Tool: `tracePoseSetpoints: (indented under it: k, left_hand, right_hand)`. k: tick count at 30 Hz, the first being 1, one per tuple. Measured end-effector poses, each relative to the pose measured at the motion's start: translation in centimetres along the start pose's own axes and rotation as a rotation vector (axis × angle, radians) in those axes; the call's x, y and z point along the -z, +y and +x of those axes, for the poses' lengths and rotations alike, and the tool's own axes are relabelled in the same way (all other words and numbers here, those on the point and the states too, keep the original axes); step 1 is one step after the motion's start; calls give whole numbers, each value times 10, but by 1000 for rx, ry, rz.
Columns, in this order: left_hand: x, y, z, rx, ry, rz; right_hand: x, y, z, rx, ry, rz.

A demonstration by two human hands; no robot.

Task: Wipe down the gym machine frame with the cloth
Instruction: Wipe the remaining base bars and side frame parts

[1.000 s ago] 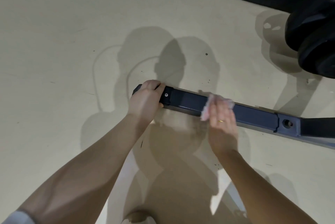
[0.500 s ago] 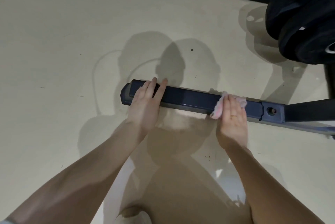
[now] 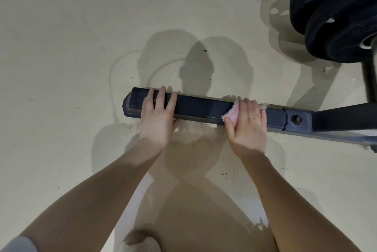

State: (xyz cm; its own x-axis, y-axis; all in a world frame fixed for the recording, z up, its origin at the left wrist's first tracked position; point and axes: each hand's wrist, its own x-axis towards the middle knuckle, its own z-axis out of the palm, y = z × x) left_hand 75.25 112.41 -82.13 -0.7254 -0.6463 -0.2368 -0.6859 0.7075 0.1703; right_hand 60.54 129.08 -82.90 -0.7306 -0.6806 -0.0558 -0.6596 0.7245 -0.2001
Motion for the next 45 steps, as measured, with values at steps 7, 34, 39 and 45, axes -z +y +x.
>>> tracePoseSetpoints:
  k: [7, 34, 39, 45]
  left_hand:
    - [15, -21, 7, -28, 119, -192]
    - [29, -44, 9, -162, 150, -150]
    - [16, -40, 5, -104, 42, -75]
    - [21, -12, 10, -37, -37, 43]
  right_hand:
    - [-18, -115, 37, 377, -255, -3]
    - [-34, -123, 3, 208, -46, 62]
    - [-9, -36, -4, 251, -119, -50]
    - [-1, -13, -11, -92, -69, -62]
